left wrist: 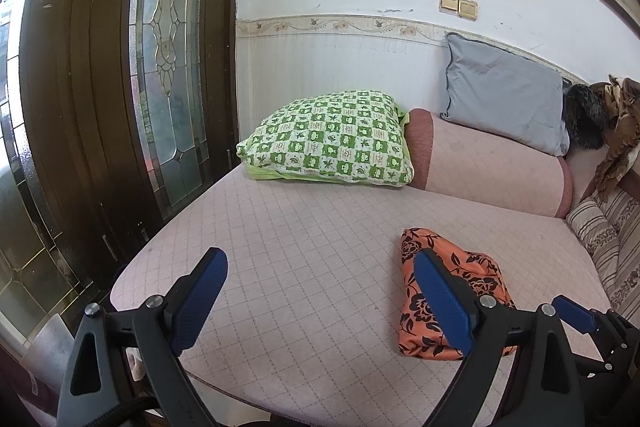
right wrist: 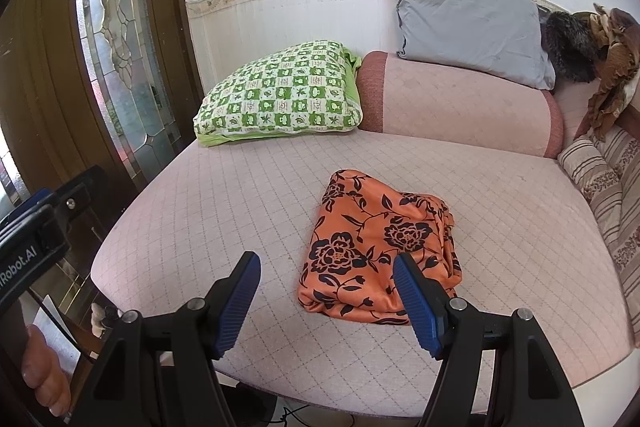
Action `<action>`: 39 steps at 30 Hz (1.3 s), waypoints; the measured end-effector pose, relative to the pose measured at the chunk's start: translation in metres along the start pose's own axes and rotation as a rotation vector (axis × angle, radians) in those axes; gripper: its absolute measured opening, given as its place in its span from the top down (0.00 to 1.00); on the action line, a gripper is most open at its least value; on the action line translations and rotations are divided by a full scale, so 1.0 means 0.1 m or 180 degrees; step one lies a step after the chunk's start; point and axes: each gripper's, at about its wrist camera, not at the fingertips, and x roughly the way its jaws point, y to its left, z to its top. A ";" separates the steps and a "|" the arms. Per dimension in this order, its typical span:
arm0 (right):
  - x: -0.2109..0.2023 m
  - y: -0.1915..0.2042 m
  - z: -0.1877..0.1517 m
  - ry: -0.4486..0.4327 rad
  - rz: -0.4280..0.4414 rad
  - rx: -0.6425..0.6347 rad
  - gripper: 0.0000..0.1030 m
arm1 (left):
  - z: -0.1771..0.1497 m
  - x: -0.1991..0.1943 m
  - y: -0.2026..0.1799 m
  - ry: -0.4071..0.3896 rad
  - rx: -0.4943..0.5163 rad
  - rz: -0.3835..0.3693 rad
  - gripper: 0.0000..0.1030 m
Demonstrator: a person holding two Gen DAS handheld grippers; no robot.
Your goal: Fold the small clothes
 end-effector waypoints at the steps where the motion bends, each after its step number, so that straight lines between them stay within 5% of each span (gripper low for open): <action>1: 0.00 0.00 0.00 -0.0001 -0.0001 0.0000 0.30 | 0.00 0.00 0.00 0.0000 -0.0004 -0.0001 0.08; 39: 0.07 -0.14 0.12 -0.0018 0.0002 0.0068 0.30 | 0.11 0.04 -0.09 0.0008 0.0068 -0.0051 0.08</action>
